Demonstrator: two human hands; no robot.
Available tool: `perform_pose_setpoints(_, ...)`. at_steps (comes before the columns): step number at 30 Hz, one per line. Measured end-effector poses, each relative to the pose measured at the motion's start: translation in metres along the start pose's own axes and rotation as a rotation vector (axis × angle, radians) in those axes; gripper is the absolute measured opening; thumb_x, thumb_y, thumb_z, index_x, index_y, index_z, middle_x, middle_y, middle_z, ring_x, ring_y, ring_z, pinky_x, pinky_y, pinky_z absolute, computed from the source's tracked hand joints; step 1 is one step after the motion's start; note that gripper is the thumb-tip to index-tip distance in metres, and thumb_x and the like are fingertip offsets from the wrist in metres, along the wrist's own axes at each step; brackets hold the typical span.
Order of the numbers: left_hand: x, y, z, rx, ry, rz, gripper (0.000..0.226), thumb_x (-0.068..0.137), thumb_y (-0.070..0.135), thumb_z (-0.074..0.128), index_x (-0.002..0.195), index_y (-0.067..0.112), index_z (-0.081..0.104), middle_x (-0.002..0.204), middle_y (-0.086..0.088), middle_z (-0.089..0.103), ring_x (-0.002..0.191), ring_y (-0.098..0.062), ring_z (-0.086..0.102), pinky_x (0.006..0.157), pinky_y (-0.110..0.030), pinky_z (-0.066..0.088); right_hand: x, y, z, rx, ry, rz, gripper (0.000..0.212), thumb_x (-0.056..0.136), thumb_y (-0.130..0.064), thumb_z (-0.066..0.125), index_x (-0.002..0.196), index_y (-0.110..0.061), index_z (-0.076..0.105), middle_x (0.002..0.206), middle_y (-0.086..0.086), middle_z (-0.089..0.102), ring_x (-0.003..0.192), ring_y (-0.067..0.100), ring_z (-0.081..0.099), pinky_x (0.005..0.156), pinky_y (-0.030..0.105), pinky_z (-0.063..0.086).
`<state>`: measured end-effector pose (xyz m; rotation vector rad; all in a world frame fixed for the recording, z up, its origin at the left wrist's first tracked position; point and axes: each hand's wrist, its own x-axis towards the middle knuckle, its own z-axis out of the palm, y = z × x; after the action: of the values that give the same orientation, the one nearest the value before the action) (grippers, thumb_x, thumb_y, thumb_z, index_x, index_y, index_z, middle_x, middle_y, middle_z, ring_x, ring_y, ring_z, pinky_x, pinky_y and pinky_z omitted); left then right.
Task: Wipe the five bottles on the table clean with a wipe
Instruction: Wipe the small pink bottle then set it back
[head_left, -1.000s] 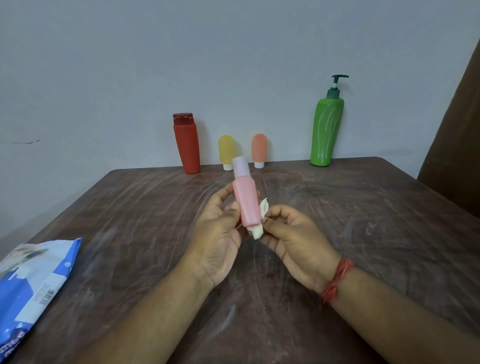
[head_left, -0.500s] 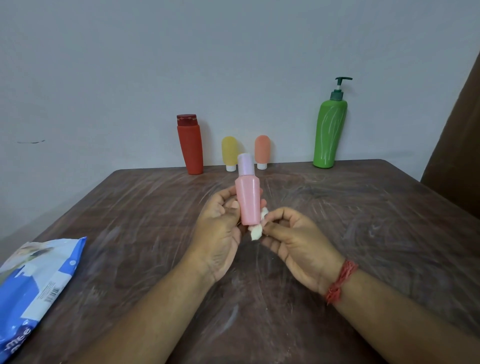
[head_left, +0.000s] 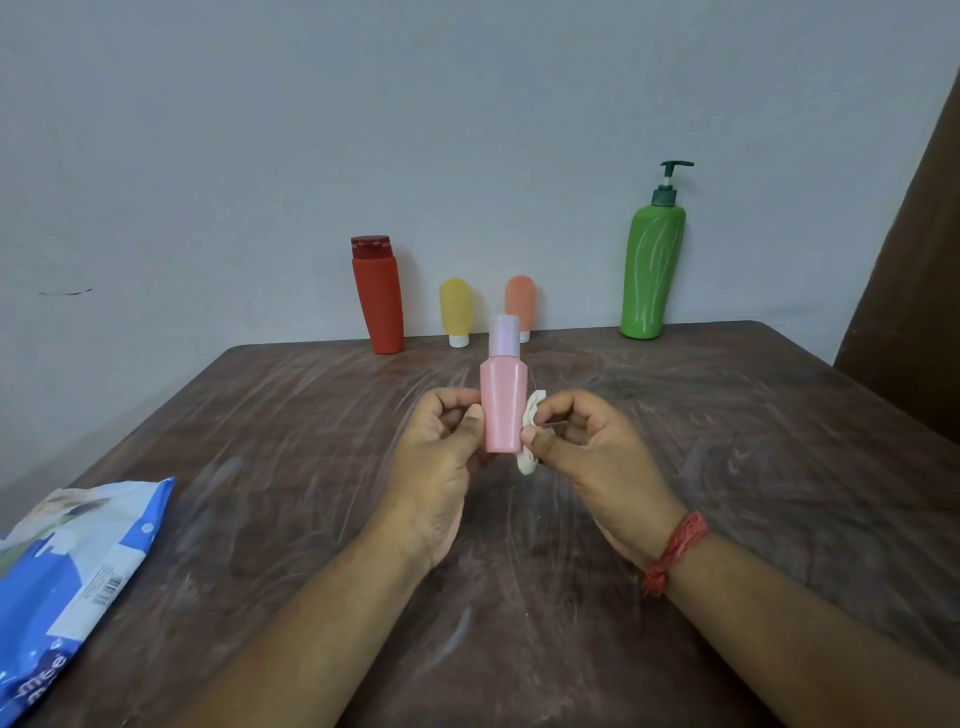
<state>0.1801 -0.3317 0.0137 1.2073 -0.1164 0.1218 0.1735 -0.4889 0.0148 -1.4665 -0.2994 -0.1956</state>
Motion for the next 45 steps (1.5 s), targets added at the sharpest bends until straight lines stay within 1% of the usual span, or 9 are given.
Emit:
perform_pose_setpoints(5,-0.003,-0.001,0.000,0.452,0.021,0.154,0.018,0.103,0.016,0.057,0.105,0.034,0.063,0.107,0.013,0.070,0.103,-0.008,0.068,0.087,-0.030,0.058,0.002,0.001,-0.003,-0.095,0.037,-0.039,0.026,0.084,-0.002,0.074,0.078,-0.027,0.067,0.082,0.001,0.070,0.080,0.015,0.065,0.080,0.041,0.055)
perform_pose_setpoints(8,-0.008,-0.001,0.004,0.573,-0.006,0.215,0.019,0.095,0.030,0.070,0.105,0.040,0.058,0.104,0.022,0.068,0.095,0.005,0.064,0.077,-0.014,0.053,0.005,0.001,-0.008,-0.194,0.044,-0.072,0.024,0.084,-0.004,0.075,0.080,-0.026,0.065,0.077,-0.005,0.068,0.073,0.009,0.063,0.071,0.032,0.053)
perform_pose_setpoints(14,-0.008,-0.002,0.015,0.742,0.057,0.276,0.039,0.083,0.037,0.083,0.102,0.041,0.050,0.106,0.018,0.065,0.091,0.012,0.061,0.069,-0.003,0.046,0.007,-0.001,-0.015,-0.324,0.049,-0.096,0.017,0.085,-0.008,0.074,0.084,-0.024,0.068,0.087,0.006,0.070,0.081,0.022,0.066,0.079,0.044,0.056)
perform_pose_setpoints(20,-0.005,-0.005,0.020,0.840,0.105,0.250,0.046,0.085,0.032,0.081,0.118,0.031,0.048,0.107,0.018,0.059,0.091,0.003,0.061,0.065,-0.011,0.045,0.016,-0.004,-0.025,-0.264,0.163,-0.076,0.018,0.086,-0.008,0.073,0.082,-0.024,0.067,0.082,-0.006,0.068,0.078,0.008,0.062,0.078,0.035,0.053)
perform_pose_setpoints(25,0.016,-0.022,0.041,0.942,0.107,0.243,0.038,0.085,0.028,0.080,0.106,0.031,0.048,0.094,0.020,0.056,0.083,0.002,0.058,0.062,-0.014,0.040,0.041,-0.002,-0.046,-0.135,0.402,-0.026,0.016,0.085,-0.006,0.072,0.079,-0.021,0.067,0.079,-0.003,0.071,0.079,0.015,0.068,0.085,0.047,0.058)
perform_pose_setpoints(29,0.055,-0.038,0.067,0.961,0.143,0.220,0.030,0.082,0.022,0.080,0.097,0.021,0.054,0.089,0.009,0.063,0.079,-0.010,0.062,0.058,-0.022,0.041,0.078,0.000,-0.074,-0.003,0.465,0.076,0.019,0.085,0.002,0.067,0.078,-0.016,0.066,0.075,-0.002,0.072,0.082,0.019,0.070,0.091,0.051,0.056)
perform_pose_setpoints(35,0.130,-0.068,0.100,1.043,0.130,0.209,0.016,0.079,0.013,0.071,0.085,0.012,0.057,0.079,-0.004,0.062,0.073,-0.024,0.061,0.049,-0.026,0.033,0.127,0.016,-0.119,-0.133,0.490,0.131,0.022,0.065,-0.004,0.068,0.080,-0.020,0.069,0.091,0.005,0.075,0.092,0.024,0.072,0.088,0.049,0.058)
perform_pose_setpoints(40,0.188,-0.090,0.126,1.125,0.186,0.162,0.019,0.083,0.018,0.066,0.093,0.011,0.051,0.084,-0.005,0.056,0.075,-0.026,0.053,0.052,-0.028,0.030,0.160,0.030,-0.138,-0.142,0.537,0.088,0.021,0.070,-0.004,0.070,0.082,-0.021,0.069,0.081,-0.004,0.075,0.080,0.015,0.073,0.082,0.045,0.061)
perform_pose_setpoints(45,0.237,-0.104,0.144,1.166,0.227,0.127,0.010,0.096,0.020,0.054,0.095,0.010,0.054,0.089,-0.007,0.060,0.082,-0.030,0.059,0.068,-0.032,0.044,0.173,0.051,-0.153,-0.087,0.577,0.035,0.018,0.075,-0.006,0.070,0.079,-0.024,0.068,0.081,-0.003,0.074,0.081,0.016,0.073,0.083,0.047,0.060)
